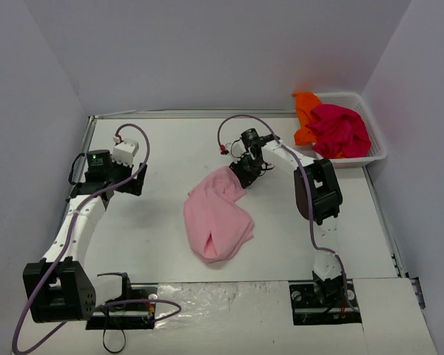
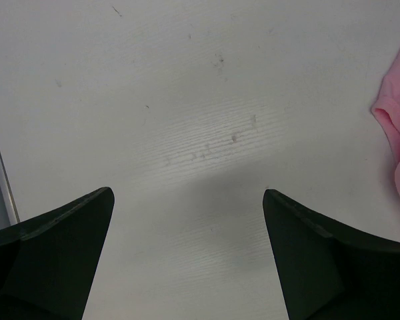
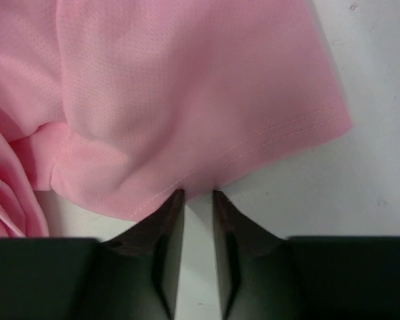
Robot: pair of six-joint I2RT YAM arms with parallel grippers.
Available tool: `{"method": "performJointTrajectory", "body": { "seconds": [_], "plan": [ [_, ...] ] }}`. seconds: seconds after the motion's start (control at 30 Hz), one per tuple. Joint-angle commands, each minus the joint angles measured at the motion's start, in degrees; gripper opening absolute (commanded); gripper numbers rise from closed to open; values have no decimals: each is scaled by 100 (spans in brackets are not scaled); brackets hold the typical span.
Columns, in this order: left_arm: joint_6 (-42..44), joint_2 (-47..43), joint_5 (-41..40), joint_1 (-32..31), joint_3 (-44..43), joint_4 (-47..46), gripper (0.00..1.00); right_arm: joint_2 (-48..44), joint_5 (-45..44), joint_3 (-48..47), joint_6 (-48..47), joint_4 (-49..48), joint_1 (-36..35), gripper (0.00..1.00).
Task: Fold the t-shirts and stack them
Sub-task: Flatten out the tshirt
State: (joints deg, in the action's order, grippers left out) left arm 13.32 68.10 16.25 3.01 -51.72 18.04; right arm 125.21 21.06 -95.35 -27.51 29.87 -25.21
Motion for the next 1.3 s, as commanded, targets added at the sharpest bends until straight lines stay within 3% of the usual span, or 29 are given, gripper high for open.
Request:
{"method": "performJointTrajectory", "body": {
  "seconds": [0.0,0.2,0.67,0.73,0.8,0.93,1.1,1.27],
  "plan": [
    [74,-121,-17,-2,-13,59,94,-163,-14,140,-45,221,-71,25],
    [83,-121,-52,-10,-13,50,94,-251,196,105,166,221,-80,36],
    [65,-130,-17,-2,-13,68,94,-5,232,236,-18,441,-423,46],
    [74,-121,-8,-10,-13,68,94,47,92,315,-35,441,-546,43],
    [74,-112,-8,-2,-13,59,94,91,-58,350,-35,415,-616,33],
    [74,-130,-8,-10,-22,59,94,206,-382,324,44,380,-652,1],
    [83,-121,18,-2,-4,50,94,-118,-708,166,70,380,-669,0],
    [57,-121,36,-2,-31,76,94,-1058,-1488,-369,88,388,-661,0]
  ]
}}
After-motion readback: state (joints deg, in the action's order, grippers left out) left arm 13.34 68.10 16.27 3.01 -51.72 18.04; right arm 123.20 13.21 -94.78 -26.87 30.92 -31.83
